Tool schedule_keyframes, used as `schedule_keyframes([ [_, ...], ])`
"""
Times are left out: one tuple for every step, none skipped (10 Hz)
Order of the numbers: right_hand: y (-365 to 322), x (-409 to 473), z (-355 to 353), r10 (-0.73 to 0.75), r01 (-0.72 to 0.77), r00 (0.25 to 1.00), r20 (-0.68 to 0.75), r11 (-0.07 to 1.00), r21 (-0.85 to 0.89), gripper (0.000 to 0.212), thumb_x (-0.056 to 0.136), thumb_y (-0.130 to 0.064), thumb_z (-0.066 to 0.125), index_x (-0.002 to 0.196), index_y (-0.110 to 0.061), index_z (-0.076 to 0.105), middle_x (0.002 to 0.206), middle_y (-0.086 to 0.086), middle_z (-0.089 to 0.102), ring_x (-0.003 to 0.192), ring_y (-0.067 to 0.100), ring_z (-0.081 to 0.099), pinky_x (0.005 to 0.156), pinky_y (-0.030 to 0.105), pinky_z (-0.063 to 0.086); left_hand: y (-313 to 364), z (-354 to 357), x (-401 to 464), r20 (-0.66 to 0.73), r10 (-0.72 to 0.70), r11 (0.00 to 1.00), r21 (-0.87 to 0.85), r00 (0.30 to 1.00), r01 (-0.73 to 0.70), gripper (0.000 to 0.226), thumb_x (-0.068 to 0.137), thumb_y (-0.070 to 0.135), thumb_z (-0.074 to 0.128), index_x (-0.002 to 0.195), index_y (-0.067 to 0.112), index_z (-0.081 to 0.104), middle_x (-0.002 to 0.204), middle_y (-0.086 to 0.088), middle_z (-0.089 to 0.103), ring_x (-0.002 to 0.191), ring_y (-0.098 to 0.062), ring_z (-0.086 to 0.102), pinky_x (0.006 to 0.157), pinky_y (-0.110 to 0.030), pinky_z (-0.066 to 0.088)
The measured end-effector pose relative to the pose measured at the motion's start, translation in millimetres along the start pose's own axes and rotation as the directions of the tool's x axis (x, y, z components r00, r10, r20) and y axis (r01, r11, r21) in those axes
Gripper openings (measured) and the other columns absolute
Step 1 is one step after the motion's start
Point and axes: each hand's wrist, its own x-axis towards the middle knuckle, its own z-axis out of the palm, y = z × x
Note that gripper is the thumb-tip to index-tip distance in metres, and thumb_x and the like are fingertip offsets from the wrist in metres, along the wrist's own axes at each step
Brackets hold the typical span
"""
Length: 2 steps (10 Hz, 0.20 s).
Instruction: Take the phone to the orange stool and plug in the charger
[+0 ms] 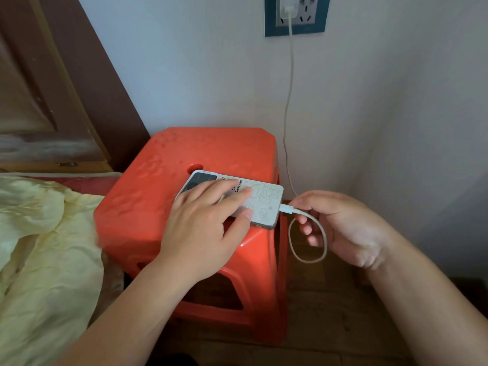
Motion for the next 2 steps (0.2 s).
schedule_keyframes([
  [0.0,-3.1,-1.7,-0.018,0.018,1.0,-0.003,1.0,0.017,0.01,0.081,-0.019,0.065,0.074,-0.016,0.073,0.061,0.0,0.057,0.053,0.012,0.051,0.047,0.023,0.043,1.5,-0.5,0.1,-0.004,0.019,1.0,-0.009,1.0,-0.019,0.039,0.091,0.041,0.046,0.123,0.029,0.065,0.132,0.007,0.061,0.124,-0.014,0.047,0.101,-0.038,0.031],
  [1.2,-4.9,-0.8,-0.102,0.105,0.993,-0.063,0.993,0.055,0.011,0.075,-0.021,0.066,0.075,-0.013,0.074,0.063,0.002,0.061,0.056,0.015,0.056,0.049,0.025,0.047,-1.1,-1.2,-0.4,-0.033,0.004,0.997,-0.077,0.999,-0.007,0.04,0.09,0.042,0.049,0.122,0.026,0.065,0.131,0.006,0.061,0.122,-0.014,0.049,0.102,-0.038,0.033],
])
